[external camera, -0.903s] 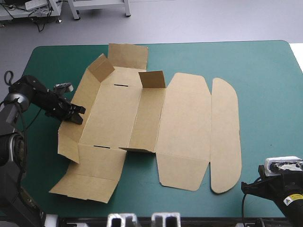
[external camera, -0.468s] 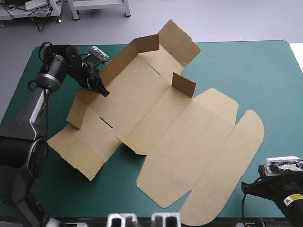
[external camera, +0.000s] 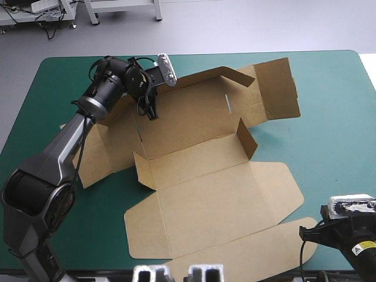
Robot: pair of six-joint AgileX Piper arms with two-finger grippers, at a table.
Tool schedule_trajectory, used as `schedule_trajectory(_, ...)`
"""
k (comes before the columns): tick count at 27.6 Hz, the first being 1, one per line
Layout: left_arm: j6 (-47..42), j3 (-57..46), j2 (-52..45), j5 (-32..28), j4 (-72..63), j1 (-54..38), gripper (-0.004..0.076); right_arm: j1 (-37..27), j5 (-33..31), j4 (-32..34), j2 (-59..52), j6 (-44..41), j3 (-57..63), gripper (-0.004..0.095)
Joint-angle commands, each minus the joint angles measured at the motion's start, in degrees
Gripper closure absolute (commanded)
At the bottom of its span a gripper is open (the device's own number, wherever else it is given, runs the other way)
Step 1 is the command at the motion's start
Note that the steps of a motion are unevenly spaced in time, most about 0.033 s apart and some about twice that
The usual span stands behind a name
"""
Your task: Fold the box
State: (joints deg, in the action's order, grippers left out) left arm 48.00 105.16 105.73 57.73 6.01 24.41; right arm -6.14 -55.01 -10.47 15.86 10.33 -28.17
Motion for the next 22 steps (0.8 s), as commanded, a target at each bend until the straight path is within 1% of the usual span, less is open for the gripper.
schedule_trajectory(1,2.6,2.0,-2.8,-7.4,1.5,2.4,0.0733,0.1,3.4,-0.6,0.6,0.3,-1.6,0.0925)
schedule_trajectory(3,3.7,2.0,-2.9,-7.6,2.3,4.0,0.0733,0.1,3.4,-0.6,0.6,0.3,-1.6,0.0925)
schedule_trajectory(7,3.8,1.7,-4.5,-5.1,2.8,8.8,0.0733,0.1,3.4,-0.6,1.4,0.3,-1.6,0.0925)
schedule_trajectory(11,3.5,-0.6,-6.5,-8.1,5.4,12.3,0.0733,0.1,3.4,-0.8,4.3,1.3,-1.7,0.0924)
schedule_trajectory(13,2.5,-2.6,-7.5,-8.5,8.6,14.1,0.0733,0.1,3.4,-0.8,6.1,1.8,-2.2,0.0924)
schedule_trajectory(14,-0.1,-5.0,-8.5,-9.0,12.7,15.9,0.0733,0.1,3.9,-0.8,7.5,2.1,-3.8,0.0924)
schedule_trajectory(19,-11.1,-11.9,-12.4,-12.7,23.4,20.2,0.0733,0.1,6.2,-0.7,9.7,2.2,-11.5,0.0925)
schedule_trajectory(21,-14.6,-14.7,-14.2,-13.7,26.3,21.6,0.0733,0.1,6.3,-0.5,11.1,1.9,-15.9,0.0925)
schedule_trajectory(22,-18.3,-18.2,-16.0,-14.9,28.6,23.1,0.0733,0.1,6.0,-0.4,13.4,1.6,-20.7,0.0925)
